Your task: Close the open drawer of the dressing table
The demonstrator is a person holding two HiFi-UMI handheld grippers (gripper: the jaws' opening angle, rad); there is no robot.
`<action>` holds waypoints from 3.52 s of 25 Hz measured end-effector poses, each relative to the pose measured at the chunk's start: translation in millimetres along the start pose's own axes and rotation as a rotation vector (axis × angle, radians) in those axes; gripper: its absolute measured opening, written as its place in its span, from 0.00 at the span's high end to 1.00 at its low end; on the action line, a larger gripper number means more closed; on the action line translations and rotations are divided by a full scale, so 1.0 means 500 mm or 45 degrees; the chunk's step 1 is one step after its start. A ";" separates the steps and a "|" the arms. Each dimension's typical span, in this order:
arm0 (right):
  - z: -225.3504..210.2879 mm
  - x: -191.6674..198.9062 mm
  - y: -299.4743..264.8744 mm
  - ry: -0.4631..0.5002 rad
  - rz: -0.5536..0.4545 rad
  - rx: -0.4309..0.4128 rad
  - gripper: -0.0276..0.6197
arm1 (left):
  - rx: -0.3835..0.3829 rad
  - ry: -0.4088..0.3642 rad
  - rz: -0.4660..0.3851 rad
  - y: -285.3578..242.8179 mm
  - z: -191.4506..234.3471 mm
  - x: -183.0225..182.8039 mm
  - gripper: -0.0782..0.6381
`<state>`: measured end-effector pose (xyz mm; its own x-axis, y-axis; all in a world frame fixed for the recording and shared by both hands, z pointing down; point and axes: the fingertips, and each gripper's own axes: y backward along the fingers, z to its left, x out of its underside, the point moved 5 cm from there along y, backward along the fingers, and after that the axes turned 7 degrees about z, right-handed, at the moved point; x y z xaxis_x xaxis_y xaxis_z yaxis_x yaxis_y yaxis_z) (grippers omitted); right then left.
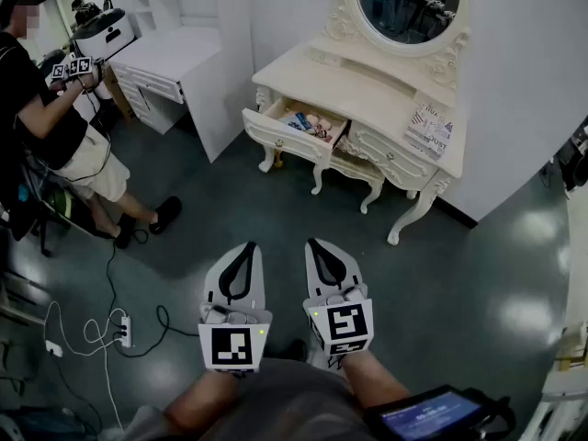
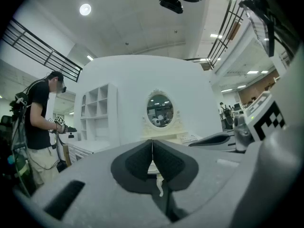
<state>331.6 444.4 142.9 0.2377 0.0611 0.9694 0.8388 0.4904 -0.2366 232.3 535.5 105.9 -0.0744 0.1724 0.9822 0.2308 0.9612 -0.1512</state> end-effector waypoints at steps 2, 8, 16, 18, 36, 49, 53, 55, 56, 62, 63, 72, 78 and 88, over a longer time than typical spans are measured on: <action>-0.004 -0.007 0.000 0.002 0.002 0.017 0.94 | -0.001 -0.003 0.002 -0.001 -0.001 0.001 0.87; 0.002 -0.008 0.000 0.003 0.009 0.012 0.94 | -0.010 -0.007 -0.001 0.002 0.004 -0.001 0.87; -0.004 0.002 -0.036 -0.029 -0.037 -0.020 0.94 | -0.017 0.003 0.015 -0.021 0.007 0.011 0.87; -0.003 0.005 -0.057 -0.039 -0.030 -0.020 0.93 | -0.025 0.006 0.023 -0.034 0.025 0.021 0.87; -0.042 -0.029 -0.391 -0.074 0.082 0.177 0.93 | 0.160 0.051 0.048 -0.339 0.276 0.038 0.87; -0.059 -0.114 -0.545 -0.063 0.039 0.388 0.94 | 0.317 -0.013 -0.042 -0.484 0.423 -0.002 0.87; -0.074 -0.126 -0.560 -0.079 0.035 0.431 0.93 | 0.348 -0.029 -0.031 -0.508 0.432 -0.003 0.87; -0.089 -0.119 -0.571 -0.093 0.036 0.455 0.94 | 0.366 -0.035 -0.023 -0.528 0.432 0.005 0.87; -0.097 -0.112 -0.577 -0.102 0.041 0.467 0.94 | 0.373 -0.032 -0.015 -0.540 0.431 0.011 0.87; -0.158 -0.076 -0.626 -0.148 0.089 0.505 0.93 | 0.410 -0.046 0.028 -0.629 0.421 0.032 0.87; -0.172 -0.073 -0.637 -0.156 0.095 0.509 0.93 | 0.417 -0.045 0.033 -0.648 0.418 0.032 0.87; -0.331 -0.063 -0.734 -0.209 0.117 0.537 0.93 | 0.429 -0.075 0.096 -0.845 0.399 0.017 0.87; -0.424 -0.094 -0.781 -0.200 0.065 0.533 0.93 | 0.404 -0.136 0.056 -0.939 0.387 -0.037 0.87; -0.498 -0.139 -0.836 -0.200 -0.017 0.526 0.93 | 0.360 -0.188 0.011 -1.001 0.397 -0.084 0.87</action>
<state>86.2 18.8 158.3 0.1241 0.1684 0.9779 0.5675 0.7964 -0.2092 -72.7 89.9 118.3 -0.2184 0.1905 0.9571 -0.0449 0.9778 -0.2048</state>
